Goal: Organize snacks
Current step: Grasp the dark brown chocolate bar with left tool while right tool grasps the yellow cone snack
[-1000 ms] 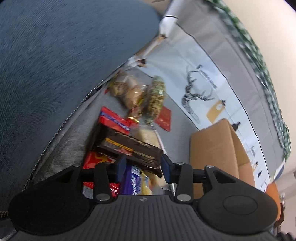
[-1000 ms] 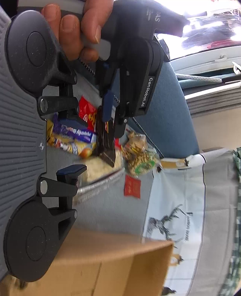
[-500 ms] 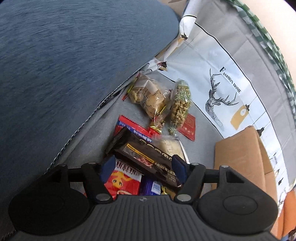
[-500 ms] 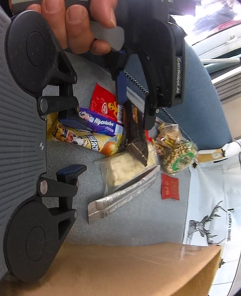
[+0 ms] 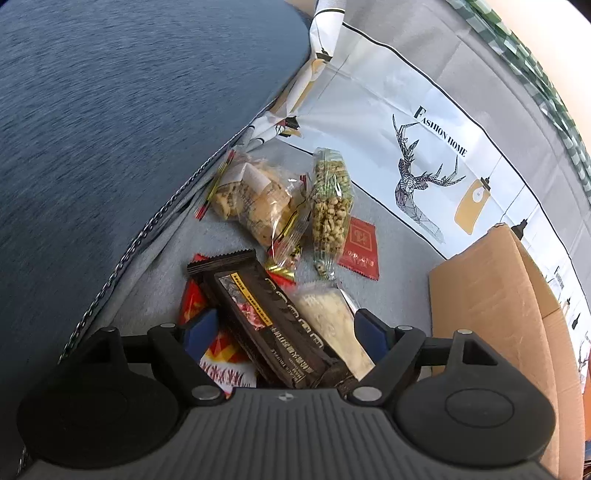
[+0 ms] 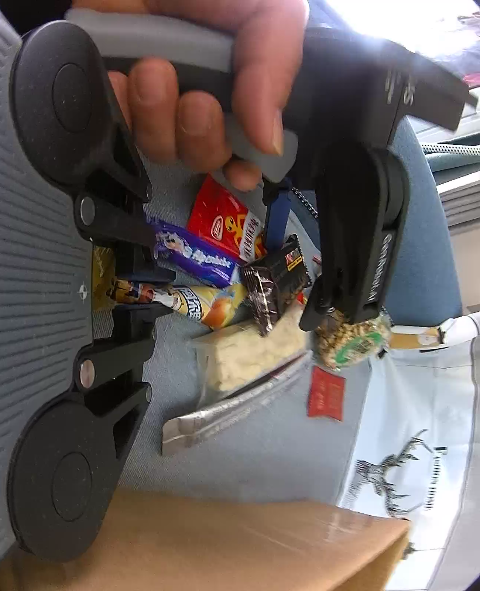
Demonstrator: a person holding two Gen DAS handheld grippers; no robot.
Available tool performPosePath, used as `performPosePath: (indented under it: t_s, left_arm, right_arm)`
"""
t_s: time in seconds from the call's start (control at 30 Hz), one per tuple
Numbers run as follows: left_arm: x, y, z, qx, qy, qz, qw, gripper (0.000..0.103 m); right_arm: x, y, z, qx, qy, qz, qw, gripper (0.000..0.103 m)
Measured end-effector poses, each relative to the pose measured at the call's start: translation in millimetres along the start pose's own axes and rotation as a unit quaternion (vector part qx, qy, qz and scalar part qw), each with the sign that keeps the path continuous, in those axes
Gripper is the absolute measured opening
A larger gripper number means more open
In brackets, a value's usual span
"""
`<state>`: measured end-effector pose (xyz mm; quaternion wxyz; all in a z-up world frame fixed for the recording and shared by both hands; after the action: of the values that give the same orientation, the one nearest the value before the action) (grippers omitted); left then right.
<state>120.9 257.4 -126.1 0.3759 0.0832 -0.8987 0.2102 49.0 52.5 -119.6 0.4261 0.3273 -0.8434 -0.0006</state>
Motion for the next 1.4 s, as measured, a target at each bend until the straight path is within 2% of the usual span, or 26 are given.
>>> performPosePath:
  t_s: [0.1,0.27,0.43,0.53,0.57,0.63,0.87,1.03,1.1,1.23,1.3,1.4]
  left_arm:
    - [-4.1,-4.4,-2.1,-0.015,-0.001,-0.007,0.9999,0.085]
    - [-8.5,-17.1,-0.9,-0.060,0.001,-0.023,0.9979,0.085]
    - [-9.9,-26.4,5.0,-0.119,0.005,-0.060,0.9911,0.081]
    - [-3.8,-29.2,7.8,-0.144,-0.004,-0.063,0.9876,0.062]
    - [-2.0,-30.8,8.9,-0.156,-0.007,-0.074,0.9850,0.051]
    - [0.7,-32.7,12.0,-0.179,-0.007,-0.093,0.9794,0.046]
    - [21.7,-20.6,11.5,-0.149,-0.016,-0.069,0.9863,0.022]
    - [22.9,-7.0,8.7,-0.103,-0.006,-0.061,0.9927,0.025]
    - [24.0,-1.0,7.3,-0.084,-0.006,-0.063,0.9945,0.039]
    - [25.9,-5.3,7.5,-0.085,-0.012,-0.053,0.9949,0.053]
    - [23.9,-13.1,9.1,-0.101,-0.012,-0.058,0.9931,0.074]
    - [15.3,-24.6,10.8,-0.125,-0.011,-0.076,0.9891,0.078]
  right_arm:
    - [8.6,0.6,-0.2,0.015,-0.008,0.023,1.000,0.010]
    - [13.0,3.1,6.5,0.053,0.006,0.058,0.997,0.010]
    - [10.9,4.9,11.3,0.063,0.018,0.064,0.996,0.010]
    - [5.7,5.4,12.7,0.053,0.027,0.062,0.996,0.013]
    - [5.7,5.0,12.3,0.051,0.026,0.061,0.996,0.013]
    - [5.4,3.8,11.2,0.047,0.026,0.058,0.997,0.013]
    - [5.4,-0.8,7.8,0.043,0.025,0.050,0.997,0.012]
    - [5.6,-0.3,7.6,0.043,0.026,0.050,0.998,0.012]
    - [4.4,0.6,7.5,0.042,0.028,0.050,0.997,0.012]
    - [3.4,0.8,6.2,0.040,0.029,0.049,0.998,0.012]
    - [2.1,1.2,5.7,0.038,0.030,0.048,0.998,0.013]
    - [0.8,0.7,5.4,0.035,0.030,0.046,0.998,0.013]
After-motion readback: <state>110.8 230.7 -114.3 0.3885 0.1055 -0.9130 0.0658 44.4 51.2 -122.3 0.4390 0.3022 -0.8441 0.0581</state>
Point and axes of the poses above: each gripper's, at about its wrist camera, not at the fingertips, and x roughly against the way its jaws point, y to its left, z to its underside, the point moved 1 cm from there along -x, roughly the way its jaws point, and after that the axes turned 9 degrees about -x, right-handed, at the moved point
